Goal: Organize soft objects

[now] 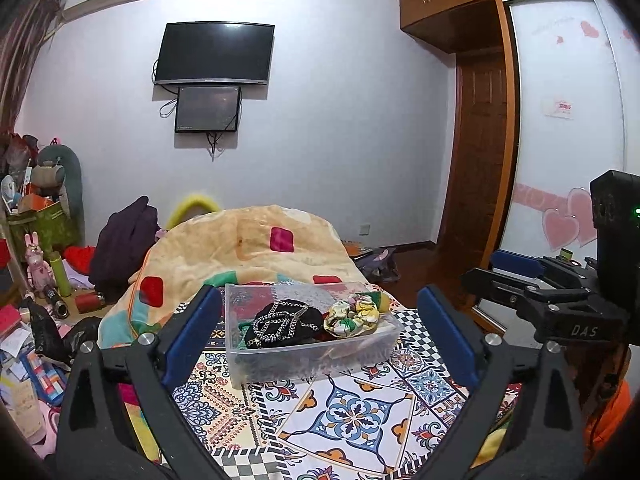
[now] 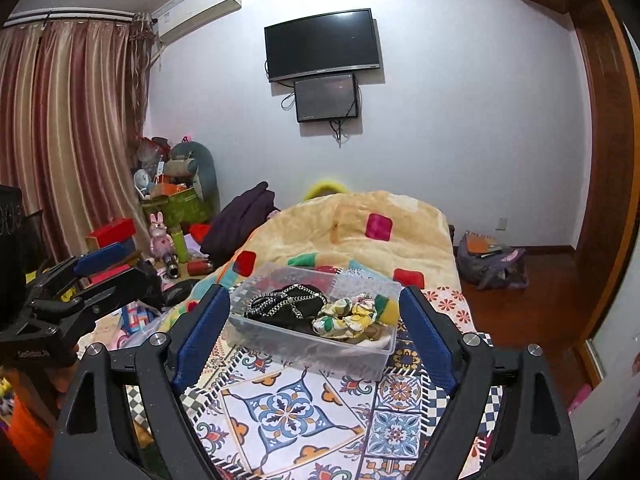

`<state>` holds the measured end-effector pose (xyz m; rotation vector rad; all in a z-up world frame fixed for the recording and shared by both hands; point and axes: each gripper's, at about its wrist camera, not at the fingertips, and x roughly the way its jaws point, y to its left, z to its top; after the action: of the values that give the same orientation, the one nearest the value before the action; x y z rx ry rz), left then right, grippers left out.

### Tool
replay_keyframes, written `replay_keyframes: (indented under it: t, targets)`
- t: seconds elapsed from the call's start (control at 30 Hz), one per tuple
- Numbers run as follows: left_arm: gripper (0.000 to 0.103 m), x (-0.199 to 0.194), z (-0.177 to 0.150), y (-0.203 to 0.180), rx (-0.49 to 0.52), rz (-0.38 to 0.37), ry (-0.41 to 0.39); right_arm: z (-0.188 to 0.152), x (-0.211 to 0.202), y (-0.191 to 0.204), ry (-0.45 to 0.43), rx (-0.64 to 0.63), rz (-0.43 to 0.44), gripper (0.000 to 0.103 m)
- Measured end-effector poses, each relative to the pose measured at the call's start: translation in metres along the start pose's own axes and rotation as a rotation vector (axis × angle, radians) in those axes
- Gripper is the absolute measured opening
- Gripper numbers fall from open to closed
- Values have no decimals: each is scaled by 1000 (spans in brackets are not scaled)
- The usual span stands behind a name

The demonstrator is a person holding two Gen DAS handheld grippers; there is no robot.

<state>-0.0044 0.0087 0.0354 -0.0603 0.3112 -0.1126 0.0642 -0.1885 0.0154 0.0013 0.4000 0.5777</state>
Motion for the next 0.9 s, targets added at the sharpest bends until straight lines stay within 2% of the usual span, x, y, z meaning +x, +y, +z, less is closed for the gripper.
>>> replay_keyframes:
  t: [0.9]
  targets:
    - [100, 2, -3, 2, 4, 16, 6, -1, -7, 1, 3, -1, 14, 85]
